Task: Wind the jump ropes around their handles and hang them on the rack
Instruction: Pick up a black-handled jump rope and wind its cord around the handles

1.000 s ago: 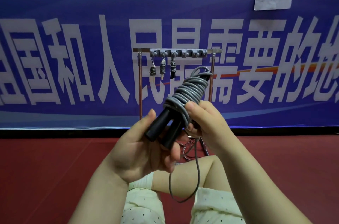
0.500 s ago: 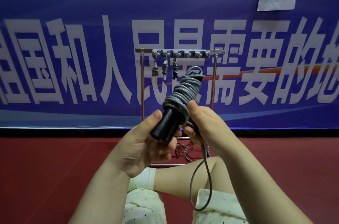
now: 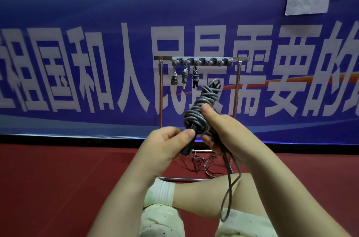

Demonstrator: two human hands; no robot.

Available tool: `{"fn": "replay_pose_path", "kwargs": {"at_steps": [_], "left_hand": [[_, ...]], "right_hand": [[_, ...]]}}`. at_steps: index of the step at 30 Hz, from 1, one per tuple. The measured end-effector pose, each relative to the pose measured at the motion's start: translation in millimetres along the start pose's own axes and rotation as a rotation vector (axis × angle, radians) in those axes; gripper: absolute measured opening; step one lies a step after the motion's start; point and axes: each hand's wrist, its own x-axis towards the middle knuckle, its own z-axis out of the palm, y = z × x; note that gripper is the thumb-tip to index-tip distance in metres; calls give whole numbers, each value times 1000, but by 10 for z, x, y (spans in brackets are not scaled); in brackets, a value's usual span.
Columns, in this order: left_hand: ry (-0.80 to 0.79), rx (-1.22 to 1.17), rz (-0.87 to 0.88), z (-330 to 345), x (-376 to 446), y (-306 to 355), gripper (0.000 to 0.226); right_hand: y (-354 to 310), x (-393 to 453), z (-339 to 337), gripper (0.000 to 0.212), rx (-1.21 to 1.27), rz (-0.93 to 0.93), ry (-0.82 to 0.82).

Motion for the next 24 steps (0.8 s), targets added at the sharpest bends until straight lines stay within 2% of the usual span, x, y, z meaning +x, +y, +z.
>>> {"fn": "replay_pose_path", "kwargs": {"at_steps": [4,8,12,15,20,24], "left_hand": [[44,-4,61,-149,3,138,34],[34,17,147,-253,-18,263,42],[58,28,201,-338,-19,434,29],[105,79,233,-420,14,557,26],[124,127,280,-516,30,693,25],[130,162,291,-539,-7,757,34]], "right_hand": [[-320,53,46,58,-83,-112,-50],[-486,66,96,63,-143,-186,-8],[-670,97,162,63,-144,-216,0],[-845,153,156,68,-248,-241,29],[-1074,203,112,92,-475,-312,55],[-1208,156,71,92,-552,-280,16]]}}
